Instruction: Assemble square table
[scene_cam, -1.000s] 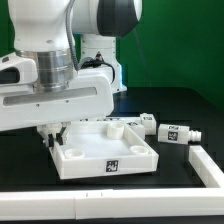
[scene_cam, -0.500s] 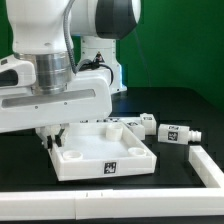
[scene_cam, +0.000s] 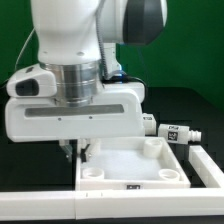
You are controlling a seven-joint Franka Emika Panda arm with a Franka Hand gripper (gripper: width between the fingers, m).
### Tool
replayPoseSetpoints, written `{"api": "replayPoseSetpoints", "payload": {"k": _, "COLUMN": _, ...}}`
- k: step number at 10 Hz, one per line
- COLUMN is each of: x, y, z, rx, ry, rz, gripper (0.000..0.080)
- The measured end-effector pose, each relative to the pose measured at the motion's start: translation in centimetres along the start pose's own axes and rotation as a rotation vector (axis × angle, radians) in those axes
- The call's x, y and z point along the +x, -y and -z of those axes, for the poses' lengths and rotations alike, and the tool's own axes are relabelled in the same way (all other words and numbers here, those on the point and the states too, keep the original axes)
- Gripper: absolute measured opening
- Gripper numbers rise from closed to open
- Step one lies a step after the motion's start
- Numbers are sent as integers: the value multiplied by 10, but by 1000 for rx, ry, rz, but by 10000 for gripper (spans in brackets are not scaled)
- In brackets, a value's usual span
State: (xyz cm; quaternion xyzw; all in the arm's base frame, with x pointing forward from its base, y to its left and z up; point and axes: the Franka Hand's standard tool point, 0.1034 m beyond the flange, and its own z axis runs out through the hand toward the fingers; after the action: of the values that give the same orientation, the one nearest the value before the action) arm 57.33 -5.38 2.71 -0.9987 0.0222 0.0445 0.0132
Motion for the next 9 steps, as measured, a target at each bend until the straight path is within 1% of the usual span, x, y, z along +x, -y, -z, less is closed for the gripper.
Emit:
{"api": "replayPoseSetpoints", "payload": {"k": 2, "x": -5, "y": 8, "z": -8, "rx": -6, "ry": -11, "rz": -22, "gripper": 51}}
{"api": "replayPoseSetpoints", "payload": {"k": 5, "x": 1, "y": 24, "z": -8, "rx": -9, "ry": -31, "rz": -29, "gripper": 51}}
{"api": "replayPoseSetpoints", "payload": {"k": 9, "x": 1, "y": 23, "z": -8, "rx": -9, "ry": -31, "rz": -29, "gripper": 51}}
